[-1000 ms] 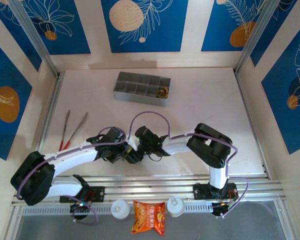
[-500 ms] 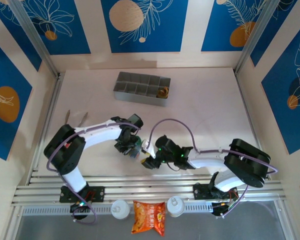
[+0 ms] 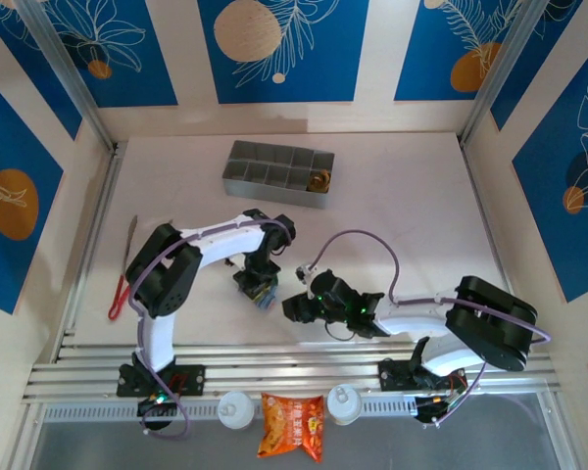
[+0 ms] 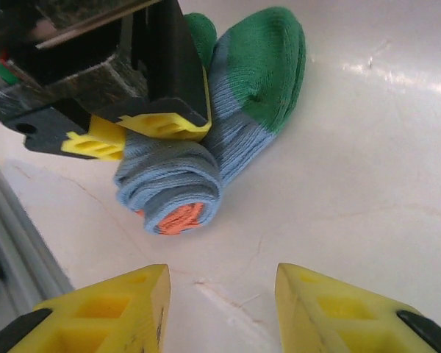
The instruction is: Roll the socks
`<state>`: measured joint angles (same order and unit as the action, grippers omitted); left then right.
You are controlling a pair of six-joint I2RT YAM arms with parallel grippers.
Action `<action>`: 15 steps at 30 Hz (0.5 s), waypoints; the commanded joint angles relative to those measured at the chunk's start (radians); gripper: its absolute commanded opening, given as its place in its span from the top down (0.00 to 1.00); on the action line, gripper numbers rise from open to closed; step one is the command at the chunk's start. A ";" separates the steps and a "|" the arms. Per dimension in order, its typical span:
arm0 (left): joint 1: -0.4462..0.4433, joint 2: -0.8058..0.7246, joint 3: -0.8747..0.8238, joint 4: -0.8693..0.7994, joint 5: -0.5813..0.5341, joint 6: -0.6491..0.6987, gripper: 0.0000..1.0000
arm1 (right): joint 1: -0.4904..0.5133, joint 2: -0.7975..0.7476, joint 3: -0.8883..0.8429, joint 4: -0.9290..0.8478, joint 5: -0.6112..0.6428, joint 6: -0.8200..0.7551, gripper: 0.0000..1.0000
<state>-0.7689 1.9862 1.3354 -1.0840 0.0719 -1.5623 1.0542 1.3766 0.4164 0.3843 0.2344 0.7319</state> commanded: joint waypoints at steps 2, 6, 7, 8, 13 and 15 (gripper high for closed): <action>-0.017 0.220 -0.023 0.069 0.090 0.023 1.00 | 0.022 -0.021 0.004 -0.009 0.035 0.297 0.54; -0.007 0.269 0.003 0.114 0.124 0.039 1.00 | 0.002 0.021 0.075 -0.068 -0.004 0.420 0.51; -0.006 0.277 0.010 0.122 0.123 0.046 1.00 | -0.004 0.037 0.095 -0.089 -0.021 0.457 0.51; -0.005 0.283 0.018 0.126 0.121 0.053 1.00 | -0.010 0.056 0.114 -0.095 -0.047 0.488 0.51; 0.006 0.303 0.029 0.166 0.135 0.078 1.00 | -0.034 0.162 0.175 -0.002 -0.192 0.585 0.49; 0.010 0.304 0.029 0.179 0.136 0.083 1.00 | -0.029 0.191 0.211 -0.030 -0.205 0.595 0.49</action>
<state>-0.7467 2.0987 1.4563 -1.2064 0.1486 -1.5124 1.0222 1.5360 0.5861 0.3504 0.1085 1.2419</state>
